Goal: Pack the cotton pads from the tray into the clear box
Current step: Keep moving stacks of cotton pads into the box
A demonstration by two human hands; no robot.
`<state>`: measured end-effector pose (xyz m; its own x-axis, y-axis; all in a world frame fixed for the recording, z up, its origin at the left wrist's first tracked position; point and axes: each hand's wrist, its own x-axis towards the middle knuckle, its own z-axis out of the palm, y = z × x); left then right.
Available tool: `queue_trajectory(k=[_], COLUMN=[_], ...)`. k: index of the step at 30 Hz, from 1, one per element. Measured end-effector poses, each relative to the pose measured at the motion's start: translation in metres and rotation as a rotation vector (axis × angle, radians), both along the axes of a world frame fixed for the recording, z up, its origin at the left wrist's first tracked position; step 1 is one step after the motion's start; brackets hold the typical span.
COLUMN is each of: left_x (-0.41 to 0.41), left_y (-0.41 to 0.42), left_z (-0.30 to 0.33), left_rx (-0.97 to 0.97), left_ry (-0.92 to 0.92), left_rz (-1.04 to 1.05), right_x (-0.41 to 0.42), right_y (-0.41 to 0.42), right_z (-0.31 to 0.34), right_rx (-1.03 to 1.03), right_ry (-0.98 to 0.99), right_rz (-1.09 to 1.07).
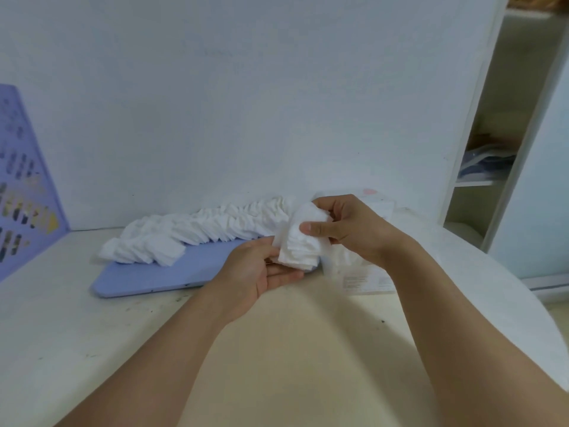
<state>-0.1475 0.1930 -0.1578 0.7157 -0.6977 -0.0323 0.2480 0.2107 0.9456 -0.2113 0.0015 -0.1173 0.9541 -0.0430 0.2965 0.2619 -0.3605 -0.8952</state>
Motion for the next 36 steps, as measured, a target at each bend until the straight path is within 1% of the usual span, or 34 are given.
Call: queue_trajectory(k=[4, 8, 10, 13, 16, 21, 27, 31, 36], left_x=[-0.003, -0.007, -0.008, -0.009, -0.008, -0.007, -0.008, -0.008, -0.008], left_y=[0.0, -0.001, -0.002, -0.002, -0.001, 0.001, 0.0, -0.001, -0.002], left_z=[0.002, 0.002, 0.002, 0.002, 0.001, 0.005, 0.004, 0.003, 0.004], left_rx=[0.017, -0.035, -0.051, -0.049, -0.046, -0.026, -0.05, -0.086, -0.139], left_ry=[-0.005, 0.026, 0.039, 0.031, 0.036, 0.023, 0.006, 0.06, 0.124], left_rz=[-0.002, -0.027, -0.032, -0.049, -0.049, -0.058, -0.023, 0.018, 0.027], right_x=[0.001, 0.002, 0.002, 0.002, 0.002, 0.003, 0.006, 0.008, 0.01], right_y=[0.001, 0.002, 0.002, 0.002, 0.003, 0.003, 0.006, 0.006, 0.003], right_z=[0.0, -0.002, -0.002, -0.002, -0.002, -0.001, -0.003, -0.004, -0.005], right_rx=[-0.022, 0.103, 0.125, 0.074, 0.018, -0.025, 0.026, 0.001, 0.056], right_ry=[0.012, 0.02, 0.018, -0.009, -0.012, -0.035, -0.056, -0.044, -0.068], right_rz=[-0.022, -0.011, -0.004, -0.031, -0.013, -0.027, -0.053, -0.121, -0.166])
